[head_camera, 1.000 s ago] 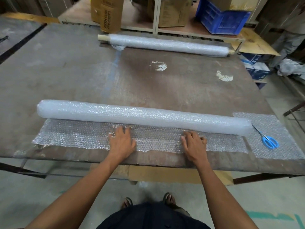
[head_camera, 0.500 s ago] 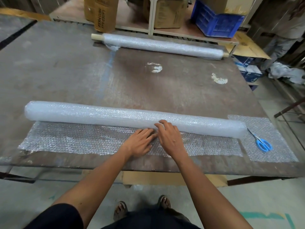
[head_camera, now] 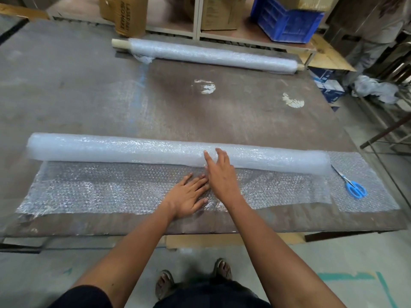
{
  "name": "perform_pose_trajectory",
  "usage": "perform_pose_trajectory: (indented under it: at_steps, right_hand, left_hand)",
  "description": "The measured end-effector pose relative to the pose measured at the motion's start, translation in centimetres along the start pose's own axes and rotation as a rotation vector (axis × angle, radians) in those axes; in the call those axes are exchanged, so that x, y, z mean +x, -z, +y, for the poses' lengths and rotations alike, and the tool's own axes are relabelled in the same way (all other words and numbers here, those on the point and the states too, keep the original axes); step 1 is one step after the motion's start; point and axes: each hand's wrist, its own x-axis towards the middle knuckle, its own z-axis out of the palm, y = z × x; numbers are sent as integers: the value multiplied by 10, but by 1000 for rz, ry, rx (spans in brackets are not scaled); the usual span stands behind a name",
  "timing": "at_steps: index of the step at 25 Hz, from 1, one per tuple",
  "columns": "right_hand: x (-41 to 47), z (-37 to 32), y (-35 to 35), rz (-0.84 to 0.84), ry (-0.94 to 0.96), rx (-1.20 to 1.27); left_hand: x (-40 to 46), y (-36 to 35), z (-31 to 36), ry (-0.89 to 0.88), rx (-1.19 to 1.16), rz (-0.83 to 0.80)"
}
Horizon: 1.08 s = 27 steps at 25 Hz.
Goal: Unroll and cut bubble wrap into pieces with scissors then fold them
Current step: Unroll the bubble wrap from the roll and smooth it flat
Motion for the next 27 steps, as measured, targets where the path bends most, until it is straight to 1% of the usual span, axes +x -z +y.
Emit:
perform_pose_trajectory:
  at_steps: [4,7,10,12,16,19,20,21,22,25,26,27]
  right_hand:
    - [9,-14,1,15,-59,-63]
    - [18,-11,6,-7,-97,-41]
    - [25,-7,8,0,-85,-14]
    - [34,-2,8,23,-65,5]
    - [52,1,7,79,-134,-17]
    - [57,5,6,88,-147,1]
    - [57,8,6,91,-142,-5]
    - [59,10,6,89,-133,-13]
    - [60,13,6,79,-116,-9]
    - [64,24,8,55,-59,33]
    - [67,26,11,38,-44,43]
    - [71,28,13,19,-36,47]
  left_hand:
    - [-2,3,-2,-21,-13,19]
    - [-3,3,-2,-20,-28,5]
    - [-4,4,-1,-5,-48,-4]
    - [-4,5,0,-1,-60,-12]
    - [-3,10,-1,-14,-66,-15]
    - [23,31,1,-62,-61,79]
    - [35,36,4,-79,-61,82]
    - [48,40,5,-91,-47,69]
    - [62,38,7,-108,-30,15]
    - [108,22,23,-225,69,-42]
    - [122,21,30,-238,42,-50]
    - [135,20,36,-267,-52,-62]
